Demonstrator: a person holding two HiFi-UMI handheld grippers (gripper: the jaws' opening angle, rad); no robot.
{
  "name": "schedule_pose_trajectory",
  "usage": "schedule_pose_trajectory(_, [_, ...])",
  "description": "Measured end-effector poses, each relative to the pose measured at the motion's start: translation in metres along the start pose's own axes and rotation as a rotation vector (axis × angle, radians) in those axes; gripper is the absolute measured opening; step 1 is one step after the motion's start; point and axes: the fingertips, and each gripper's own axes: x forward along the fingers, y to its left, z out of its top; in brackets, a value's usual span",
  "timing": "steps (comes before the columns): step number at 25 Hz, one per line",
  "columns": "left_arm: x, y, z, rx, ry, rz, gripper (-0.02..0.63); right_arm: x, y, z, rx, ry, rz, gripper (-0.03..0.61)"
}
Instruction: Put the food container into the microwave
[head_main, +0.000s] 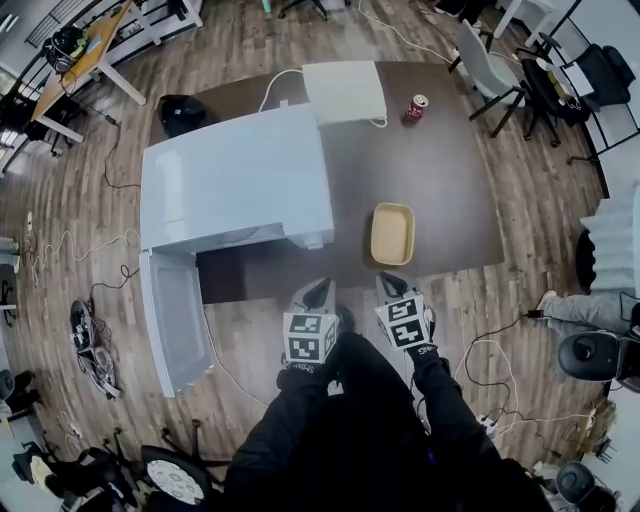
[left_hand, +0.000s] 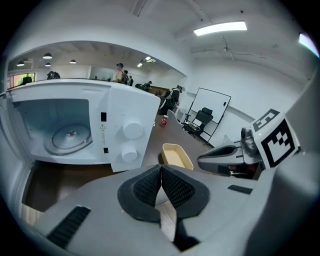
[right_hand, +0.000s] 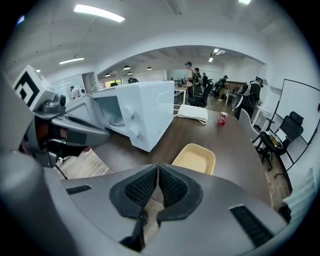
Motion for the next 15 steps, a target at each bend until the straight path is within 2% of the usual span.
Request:
schedule_pose_trajectory(7, [0.034,0.004,-0.030,-0.016,0.094,-0.020,0.034,0.037,-0.023,-0.035,-0.056,0.112,-0.010,0.031])
schedule_pose_trajectory(9, [0.041,0.006,-0.037,-0.022,0.112,-0.022,0.034,0.049,-0.027,-0.041,-0.076,0.132,-0.003,0.066])
schedule_pose_trajectory(15, [0.054,0.011,-0.050,-0.032,0.150,-0.023,0.034,0.075,-0.043,-0.057,-0.168,0.209,0.005,0.094])
